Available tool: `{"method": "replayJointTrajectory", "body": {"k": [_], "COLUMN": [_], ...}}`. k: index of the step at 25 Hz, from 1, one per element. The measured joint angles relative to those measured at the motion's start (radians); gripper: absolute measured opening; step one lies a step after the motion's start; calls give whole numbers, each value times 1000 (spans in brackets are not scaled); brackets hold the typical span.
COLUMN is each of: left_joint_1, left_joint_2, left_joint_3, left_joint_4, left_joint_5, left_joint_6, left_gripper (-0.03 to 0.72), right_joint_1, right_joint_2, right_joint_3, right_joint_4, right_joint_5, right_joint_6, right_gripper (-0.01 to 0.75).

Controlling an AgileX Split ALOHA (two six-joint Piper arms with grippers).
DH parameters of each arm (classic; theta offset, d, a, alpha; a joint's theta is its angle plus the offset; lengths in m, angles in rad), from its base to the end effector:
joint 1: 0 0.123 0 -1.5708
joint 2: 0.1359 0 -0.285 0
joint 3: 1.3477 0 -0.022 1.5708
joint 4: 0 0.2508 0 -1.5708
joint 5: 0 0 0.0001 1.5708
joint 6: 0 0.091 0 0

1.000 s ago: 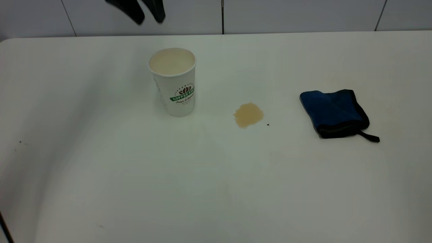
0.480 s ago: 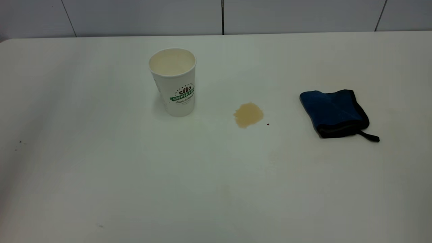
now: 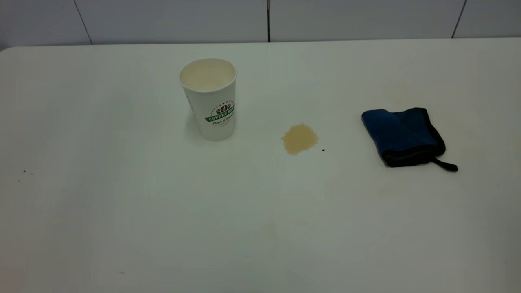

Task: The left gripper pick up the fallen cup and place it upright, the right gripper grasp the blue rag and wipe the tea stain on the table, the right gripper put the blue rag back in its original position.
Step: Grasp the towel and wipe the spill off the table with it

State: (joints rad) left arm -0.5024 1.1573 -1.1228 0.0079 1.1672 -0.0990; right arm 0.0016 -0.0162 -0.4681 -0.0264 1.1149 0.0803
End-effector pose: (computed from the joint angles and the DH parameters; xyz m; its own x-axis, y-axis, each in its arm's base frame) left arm 0.1854 -0.1011 0.3505 -0.8290 0.3462 -0.4392 0.4012 0.9153 -0.0357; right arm -0.0061 -0.0022 0.2641 -0.5144 0.0678 -0.8548 0.0541 0.9975 0.0465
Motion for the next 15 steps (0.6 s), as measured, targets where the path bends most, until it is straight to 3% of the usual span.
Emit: {"method": "replayJointTrajectory", "body": {"k": [9,15], "left_joint_1": [0,0], "left_joint_2": [-371,-636], "left_joint_3": [489,633], "left_joint_4": [50,51], "left_joint_5": [-66,-63], "left_joint_6": [-12,-11], "left_gripper": [442,442], "right_joint_1": [0,0], "right_joint_2": [0,0], "right_joint_3": [0,0], "right_joint_4": [0,0], "right_joint_5": [0,0], "right_joint_6": [0,0], "right_gripper": [239,239]}}
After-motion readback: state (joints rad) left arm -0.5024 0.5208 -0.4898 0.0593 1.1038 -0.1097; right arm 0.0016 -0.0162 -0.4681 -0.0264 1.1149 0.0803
